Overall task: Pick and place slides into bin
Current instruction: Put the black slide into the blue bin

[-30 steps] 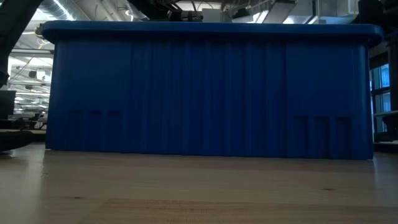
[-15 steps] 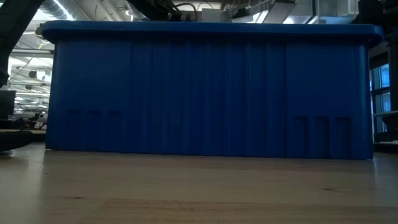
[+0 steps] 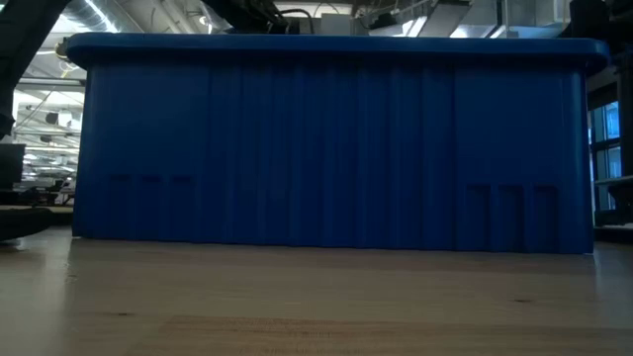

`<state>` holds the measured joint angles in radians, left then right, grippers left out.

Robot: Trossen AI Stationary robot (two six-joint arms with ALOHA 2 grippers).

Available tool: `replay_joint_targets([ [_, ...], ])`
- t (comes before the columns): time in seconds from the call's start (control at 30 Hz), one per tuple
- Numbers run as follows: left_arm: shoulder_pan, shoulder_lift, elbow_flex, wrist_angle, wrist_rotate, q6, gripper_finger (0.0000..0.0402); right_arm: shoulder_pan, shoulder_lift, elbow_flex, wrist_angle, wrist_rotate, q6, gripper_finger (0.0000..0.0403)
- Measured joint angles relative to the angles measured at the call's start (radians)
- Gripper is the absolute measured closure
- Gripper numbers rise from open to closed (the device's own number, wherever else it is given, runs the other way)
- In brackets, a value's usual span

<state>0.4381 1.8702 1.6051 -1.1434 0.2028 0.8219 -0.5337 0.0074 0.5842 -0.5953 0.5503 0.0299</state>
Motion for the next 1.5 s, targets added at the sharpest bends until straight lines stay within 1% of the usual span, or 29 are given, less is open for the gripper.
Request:
replay_joint_targets([
  [0.3, 0.000, 0.074, 0.000, -0.011, 0.001, -0.010, 0.0189, 0.000, 0.000, 0.000, 0.000, 0.000, 0.000, 0.0076],
  [0.43, 0.000, 0.075, 0.000, -0.024, 0.005, -0.026, 0.0189, 0.000, 0.000, 0.000, 0.000, 0.000, 0.000, 0.0076],
  [0.57, 0.000, 0.075, 0.000, -0.074, 0.027, -0.028, 0.0189, 0.000, 0.000, 0.000, 0.000, 0.000, 0.000, 0.0076],
  [0.7, 0.000, 0.075, 0.000, -0.080, 0.019, -0.063, 0.0189, 0.000, 0.000, 0.000, 0.000, 0.000, 0.000, 0.0076],
  [0.93, 0.027, 0.075, 0.000, -0.114, -0.014, -0.138, 0.0189, 0.000, 0.000, 0.000, 0.000, 0.000, 0.000, 0.0076],
  [1.17, 0.055, 0.075, 0.000, -0.131, -0.022, -0.211, 0.0189, 0.000, 0.000, 0.000, 0.000, 0.000, 0.000, 0.0076],
  [1.43, 0.069, 0.075, 0.000, -0.189, -0.038, -0.235, 0.0189, 0.000, 0.000, 0.000, 0.000, 0.000, 0.000, 0.0076],
  [1.5, 0.068, 0.075, 0.000, -0.184, -0.056, -0.237, 0.0189, 0.000, 0.000, 0.000, 0.000, 0.000, 0.000, 0.0076],
])
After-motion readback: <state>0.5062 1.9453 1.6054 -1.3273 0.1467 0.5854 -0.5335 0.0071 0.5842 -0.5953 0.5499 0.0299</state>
